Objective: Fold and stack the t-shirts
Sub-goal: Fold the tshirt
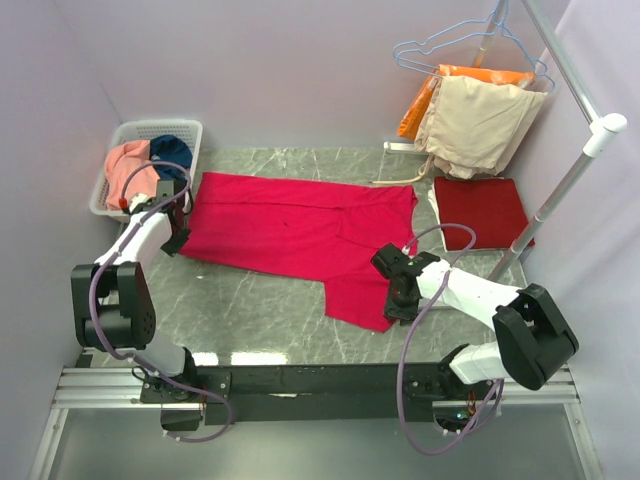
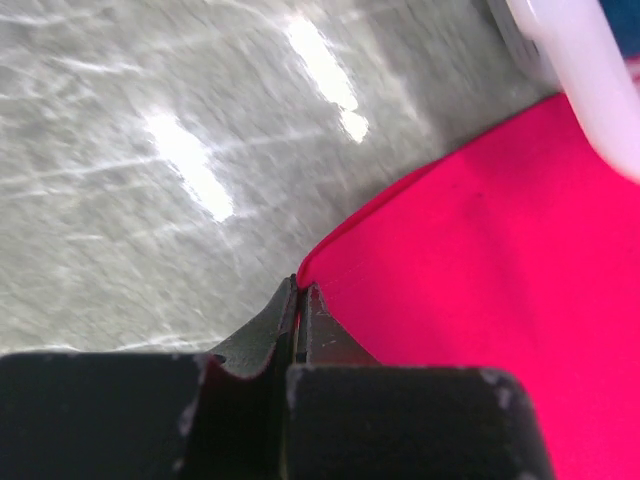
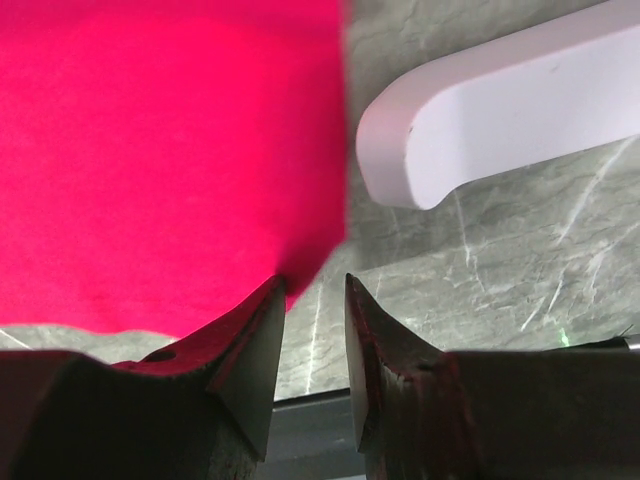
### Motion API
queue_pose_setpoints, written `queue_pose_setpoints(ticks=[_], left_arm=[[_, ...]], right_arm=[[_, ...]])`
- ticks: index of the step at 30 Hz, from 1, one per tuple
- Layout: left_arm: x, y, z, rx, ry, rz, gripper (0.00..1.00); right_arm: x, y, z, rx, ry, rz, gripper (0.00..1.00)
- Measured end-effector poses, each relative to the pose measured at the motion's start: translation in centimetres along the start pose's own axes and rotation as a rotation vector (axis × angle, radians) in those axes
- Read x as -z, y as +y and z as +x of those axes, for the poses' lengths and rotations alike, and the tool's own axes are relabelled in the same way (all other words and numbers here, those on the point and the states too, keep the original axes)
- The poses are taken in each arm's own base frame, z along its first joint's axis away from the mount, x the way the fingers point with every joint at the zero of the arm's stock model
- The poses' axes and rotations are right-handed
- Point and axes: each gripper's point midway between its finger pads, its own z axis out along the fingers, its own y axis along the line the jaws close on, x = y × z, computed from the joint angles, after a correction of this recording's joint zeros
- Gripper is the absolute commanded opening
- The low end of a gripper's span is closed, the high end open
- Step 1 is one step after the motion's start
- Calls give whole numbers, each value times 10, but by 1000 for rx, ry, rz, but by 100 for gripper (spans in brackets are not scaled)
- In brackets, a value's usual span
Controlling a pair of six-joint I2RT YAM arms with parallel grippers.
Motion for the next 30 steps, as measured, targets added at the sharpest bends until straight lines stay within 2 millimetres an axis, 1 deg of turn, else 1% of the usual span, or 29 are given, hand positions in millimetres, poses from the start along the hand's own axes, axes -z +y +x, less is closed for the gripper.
queue_pose_setpoints(ticks=[4, 9, 10, 11, 12, 14, 17, 20, 23, 25, 27, 30], left_arm=[[-2, 5, -6, 8, -17, -24, 1], [-3, 5, -6, 6, -14, -27, 1], [-3, 5, -5, 6, -12, -27, 1], [-4, 5, -5, 4, -9, -28, 1], [-5, 5, -4, 3, -5, -29, 1], [-5, 4, -2, 1, 1, -28, 1], [-5, 4, -2, 1, 4, -26, 1], [-5, 4, -1, 1, 6, -25, 1], [-5, 4, -1, 0, 9, -24, 1], [-5, 4, 0, -1, 14, -22, 1], [-3, 4, 1, 0, 19, -18, 1], [2, 4, 1, 4, 23, -4, 1]], right_arm=[[-1, 2, -3, -10, -13, -3, 39], [-9, 8, -4, 4, 2, -2, 40], [-9, 11, -5, 13, 7, -8, 38], [-10, 13, -5, 20, 13, -12, 34], [-10, 16, -6, 26, 23, -15, 18], [-10, 25, -7, 36, 40, -31, 1], [-10, 32, -9, 54, 47, -42, 0], [-9, 31, -10, 54, 43, -37, 0], [-8, 28, -13, 51, 21, -18, 0], [-5, 21, -16, 44, -1, 7, 0], [4, 13, -21, 29, -34, 31, 0], [27, 11, -34, 3, -106, 21, 0]])
